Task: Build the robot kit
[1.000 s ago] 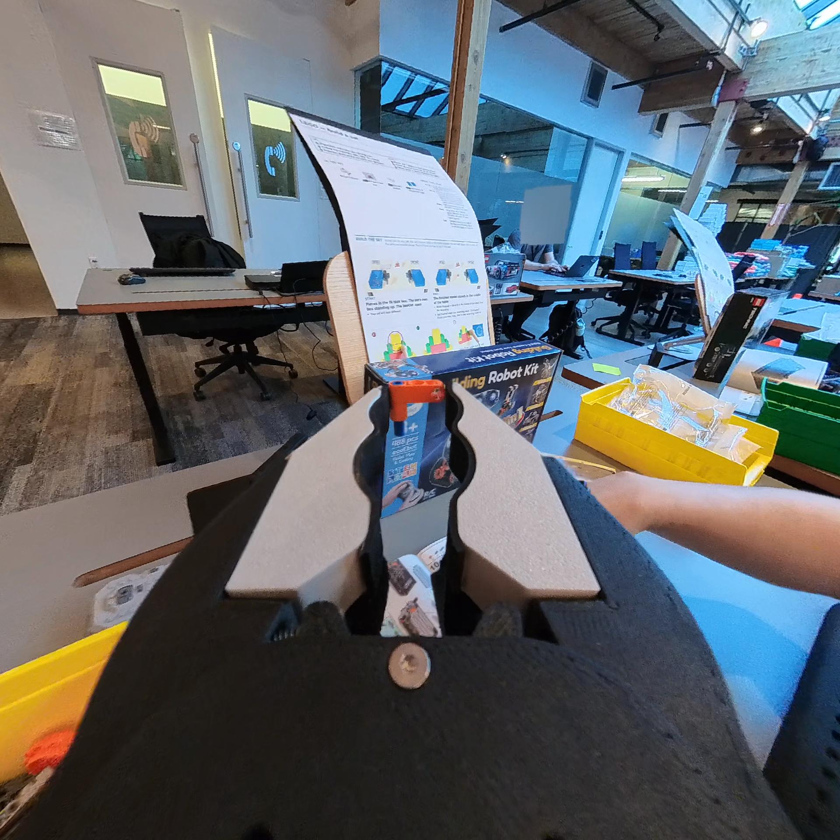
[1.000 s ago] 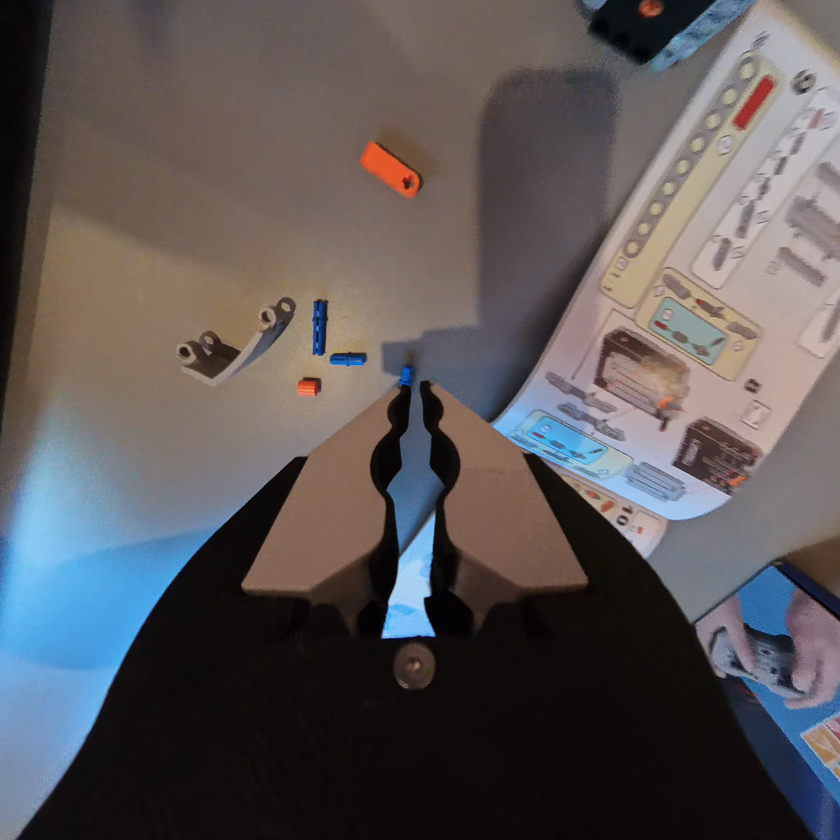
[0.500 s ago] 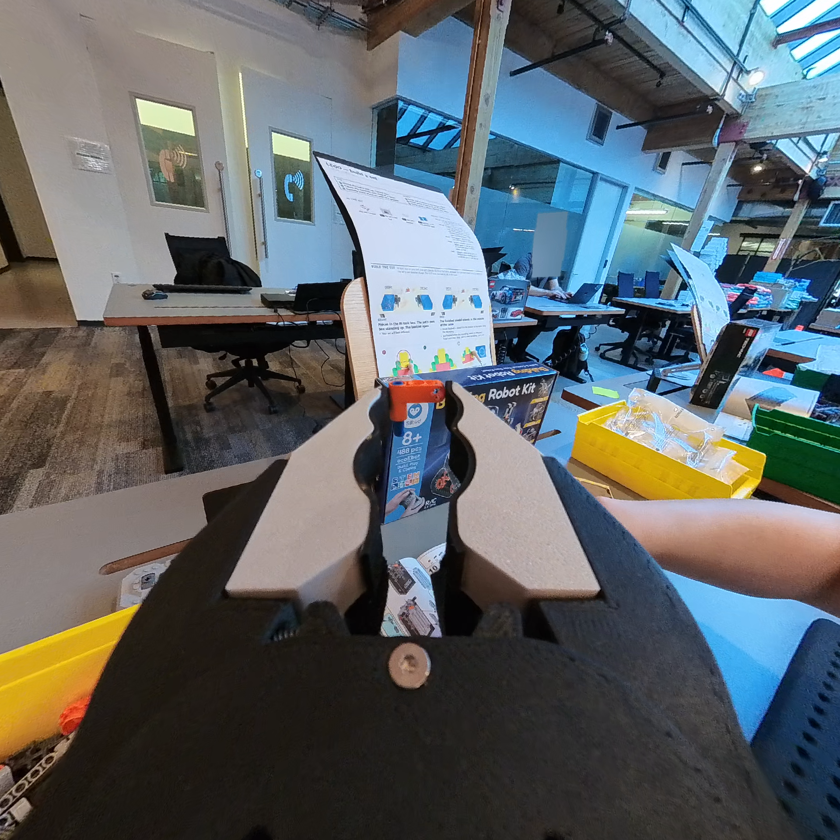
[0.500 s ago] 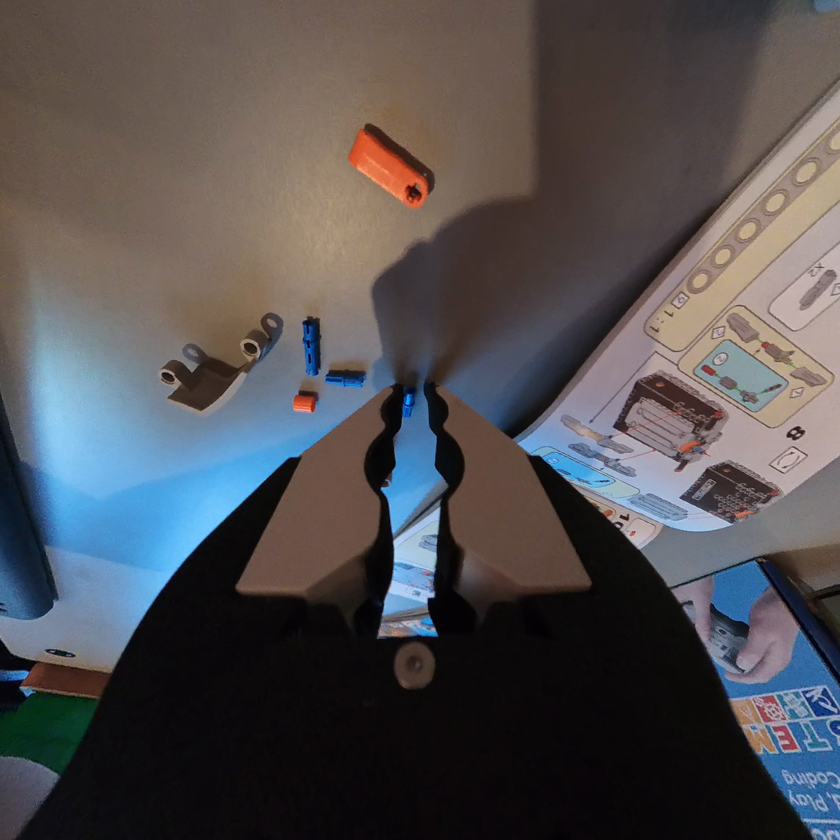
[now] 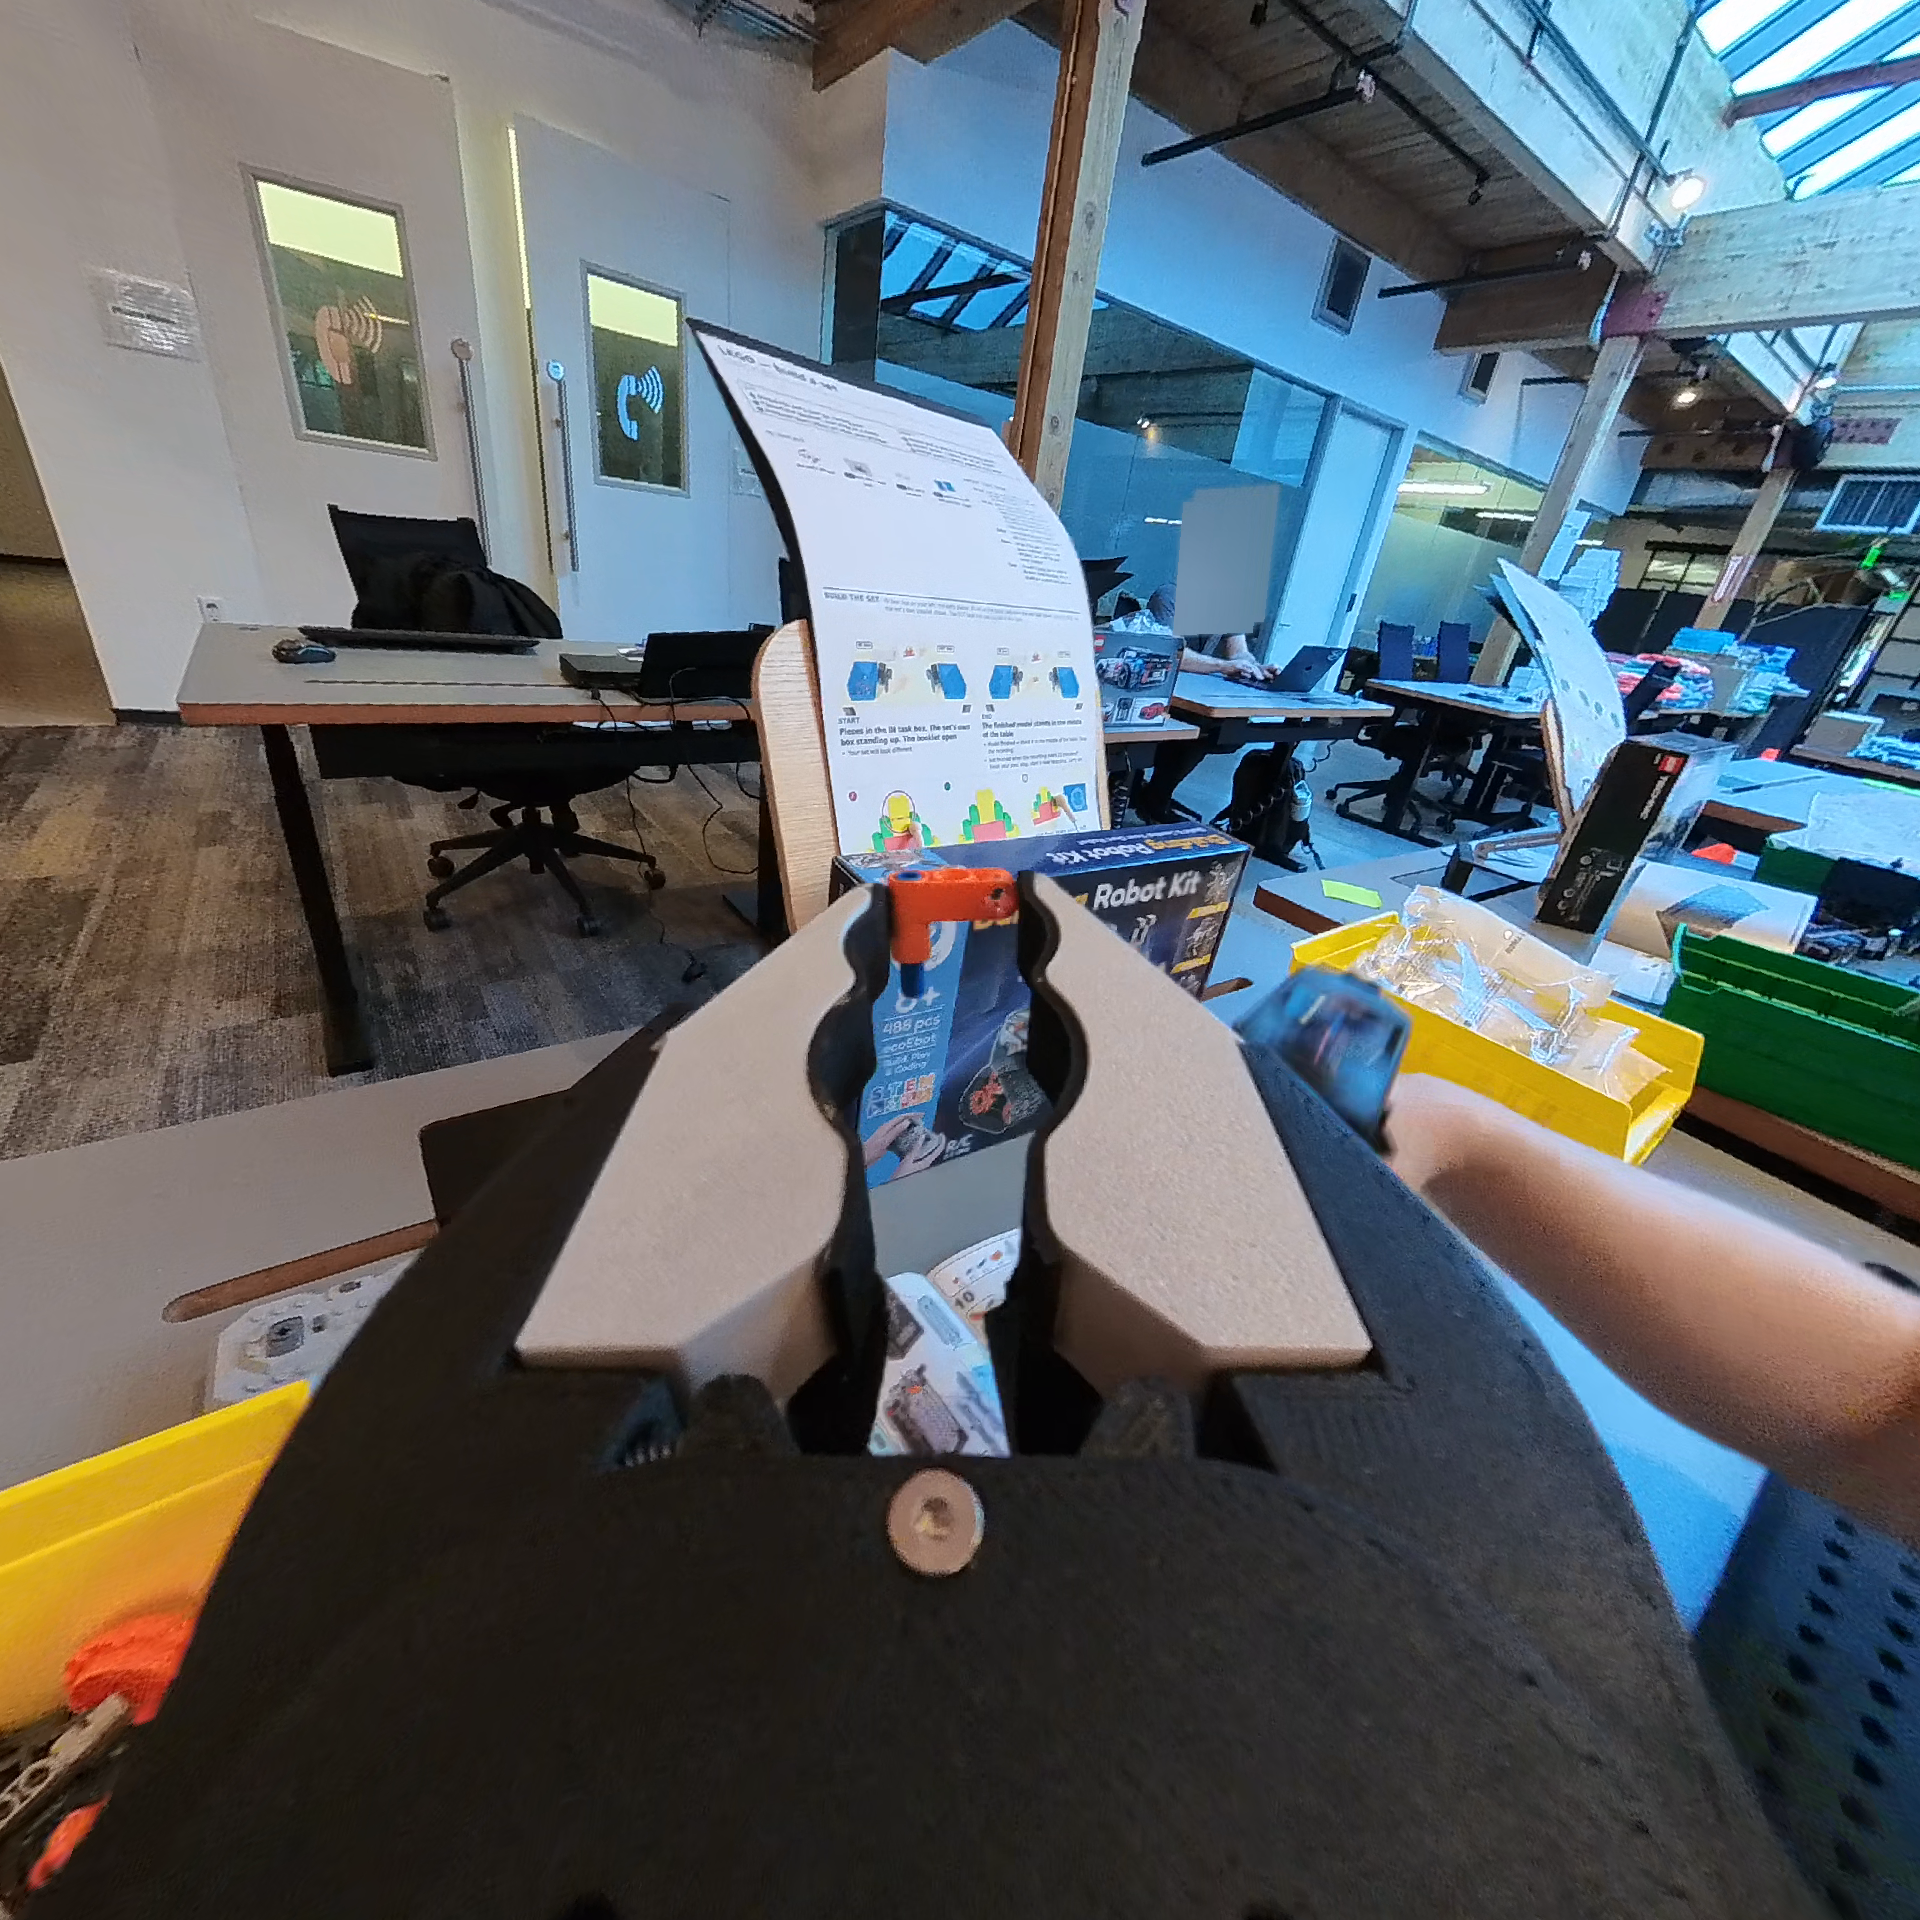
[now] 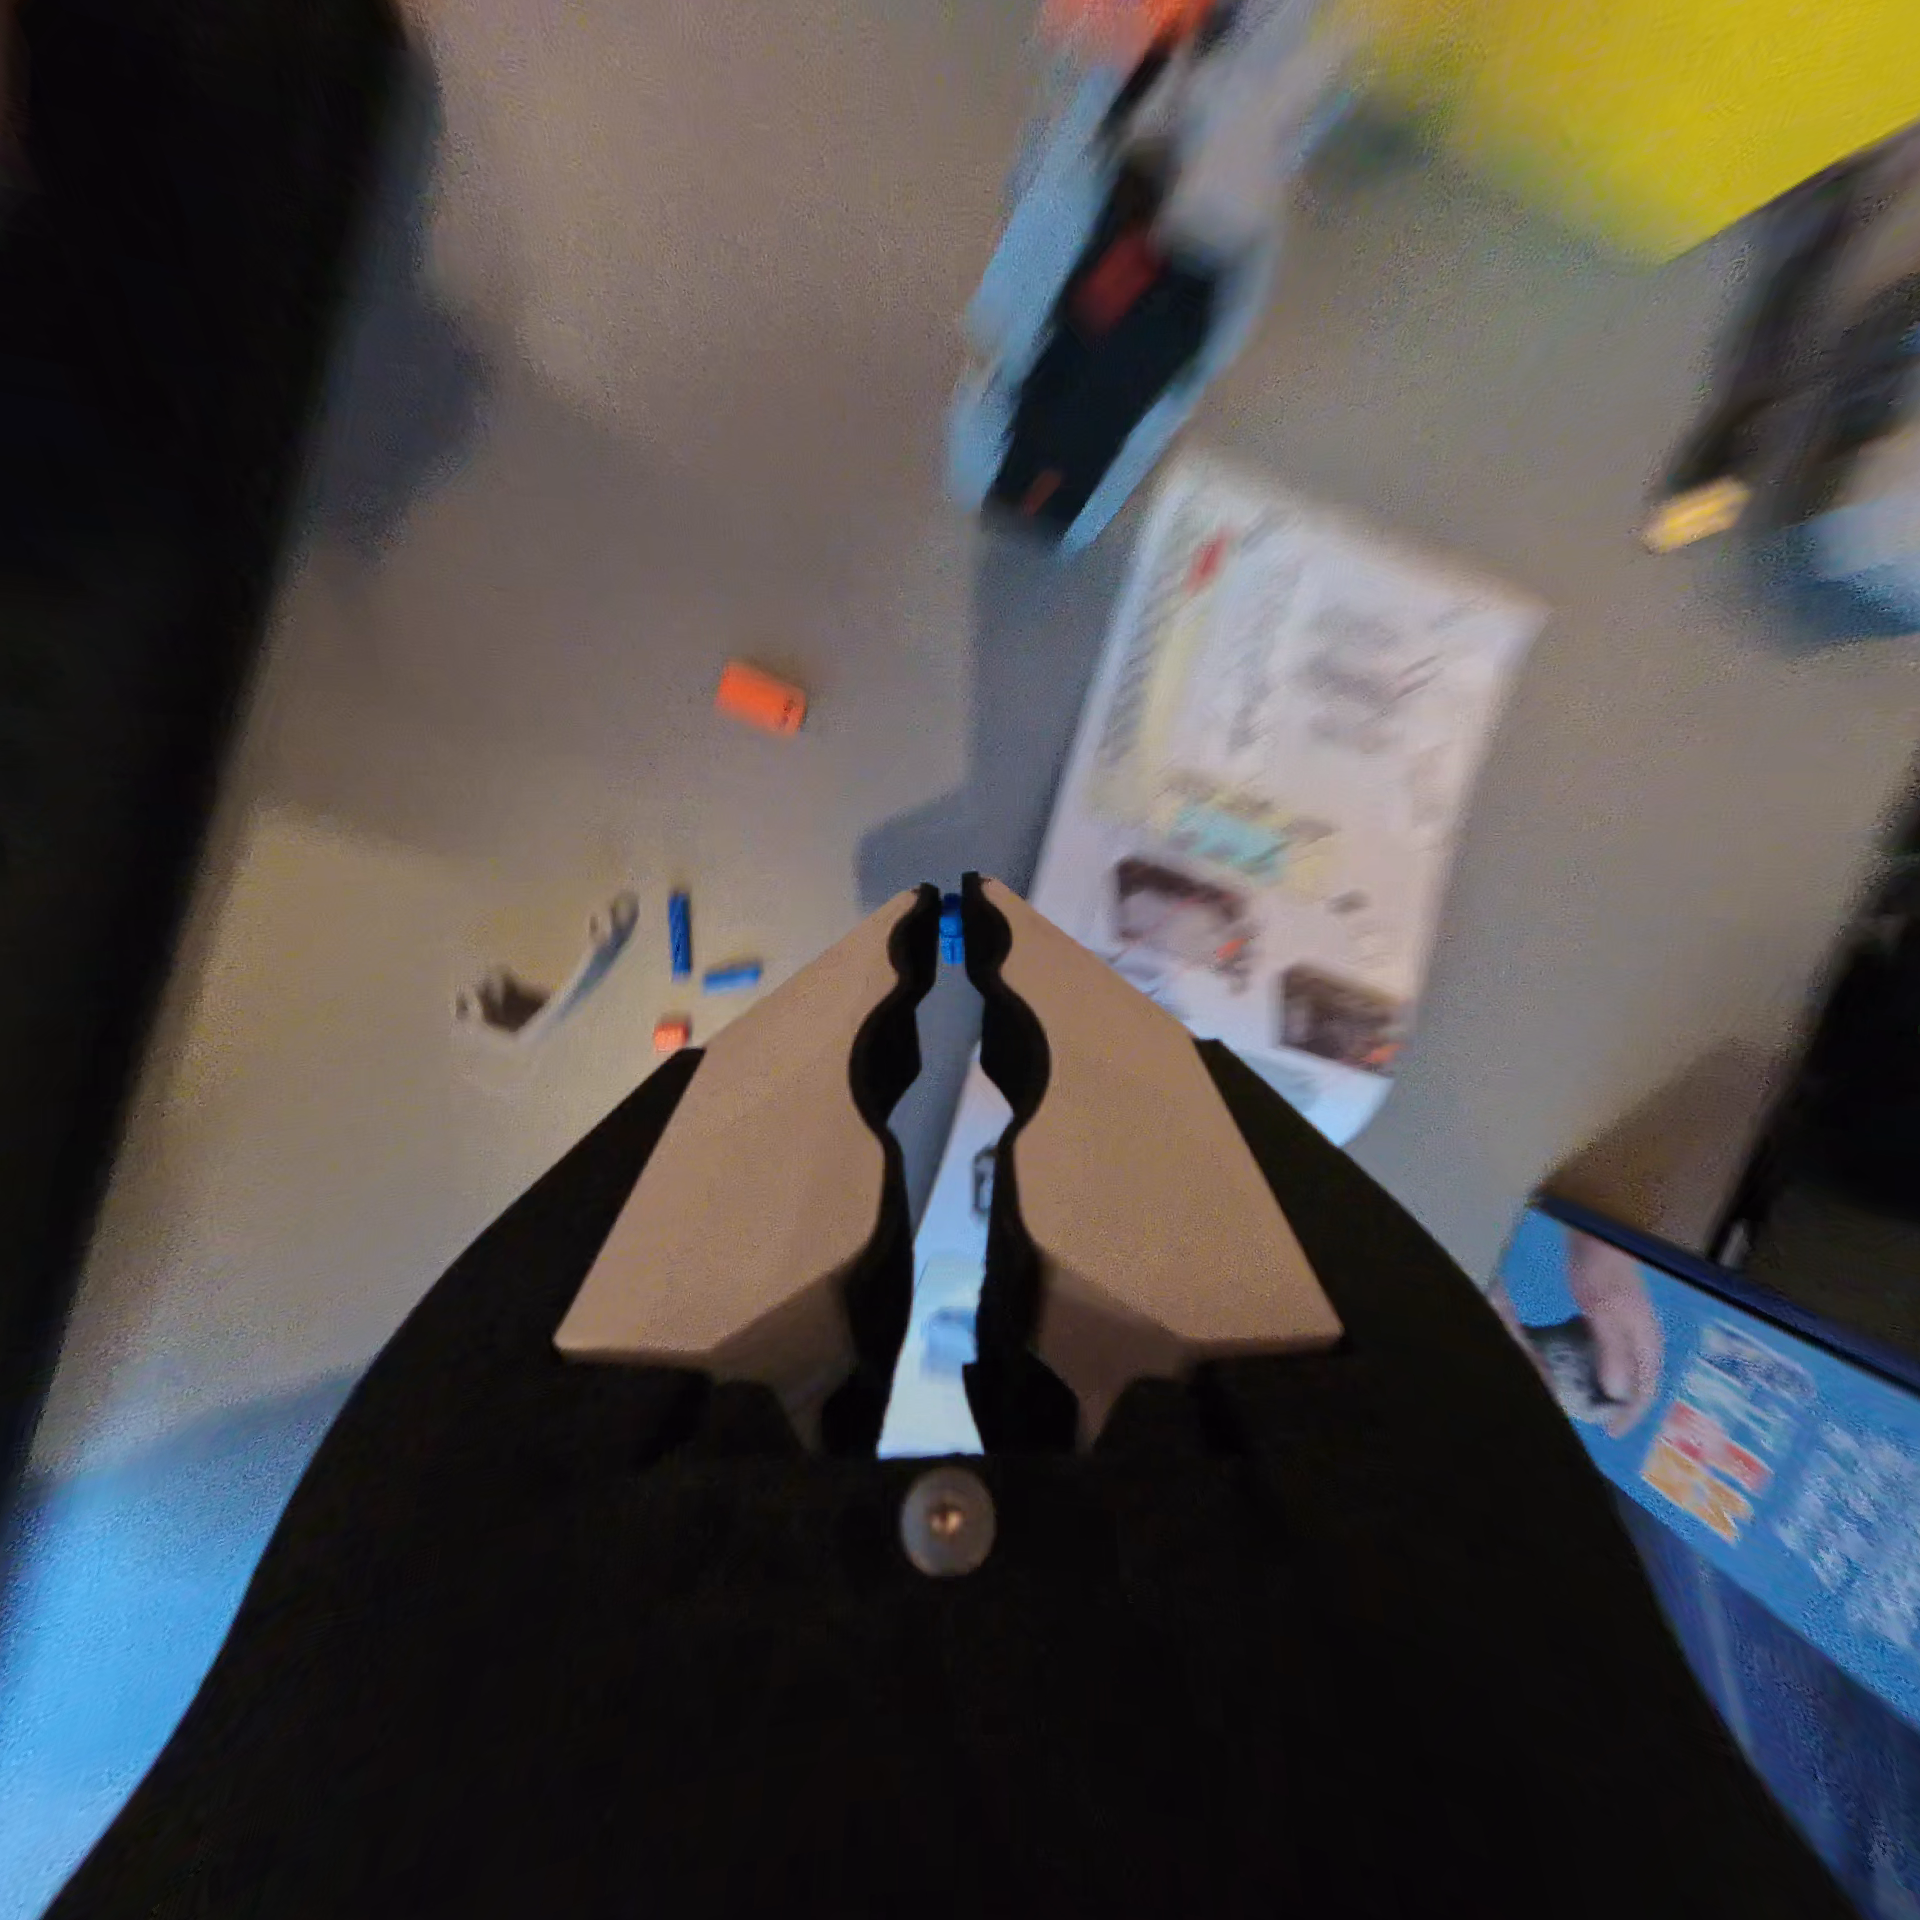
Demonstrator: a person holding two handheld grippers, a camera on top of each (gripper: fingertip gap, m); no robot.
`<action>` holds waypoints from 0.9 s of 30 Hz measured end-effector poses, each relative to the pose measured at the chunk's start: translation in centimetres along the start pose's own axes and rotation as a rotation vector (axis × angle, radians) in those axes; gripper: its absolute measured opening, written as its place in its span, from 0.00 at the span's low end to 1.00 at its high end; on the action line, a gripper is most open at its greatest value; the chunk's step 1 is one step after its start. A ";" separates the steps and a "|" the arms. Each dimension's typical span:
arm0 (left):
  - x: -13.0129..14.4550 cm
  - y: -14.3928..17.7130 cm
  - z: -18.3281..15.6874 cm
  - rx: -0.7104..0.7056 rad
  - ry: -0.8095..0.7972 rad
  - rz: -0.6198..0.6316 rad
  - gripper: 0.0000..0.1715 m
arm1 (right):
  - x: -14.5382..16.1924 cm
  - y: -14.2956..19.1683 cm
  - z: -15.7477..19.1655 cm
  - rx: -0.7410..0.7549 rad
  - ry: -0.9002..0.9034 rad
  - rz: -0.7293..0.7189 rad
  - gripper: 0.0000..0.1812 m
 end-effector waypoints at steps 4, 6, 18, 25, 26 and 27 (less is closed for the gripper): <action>-0.1 -0.5 -0.6 0.053 0.034 -0.016 0.13 | -2.5 13.1 -2.6 0.256 -0.169 -0.801 0.02; 0.1 -1.1 -1.1 0.075 0.038 -0.012 0.13 | -0.6 19.3 -2.7 0.359 -0.259 -1.166 0.01; 2.5 -5.7 -5.9 0.254 0.021 0.073 0.13 | 17.1 24.4 -2.9 0.291 -0.965 -2.211 0.01; 5.1 -9.0 -11.3 0.676 0.346 0.115 0.13 | 12.5 22.7 -3.7 -0.057 -0.998 -2.276 0.00; 5.1 -9.2 -11.9 0.745 0.402 0.105 0.13 | 11.2 23.4 -3.2 -0.068 -0.945 -2.261 0.00; 5.2 -9.4 -12.5 0.805 0.446 0.093 0.13 | 9.7 24.2 -2.5 -0.066 -0.881 -2.238 0.00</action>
Point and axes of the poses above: each gripper's, where its closed fingertips meet, y back along the fingers, x out of its underside, z = x × y across the jaws, the point moved 2 cm from there along y, back along the fingers, and after that the axes turned 3 degrees about -x, right-handed, at the moved point
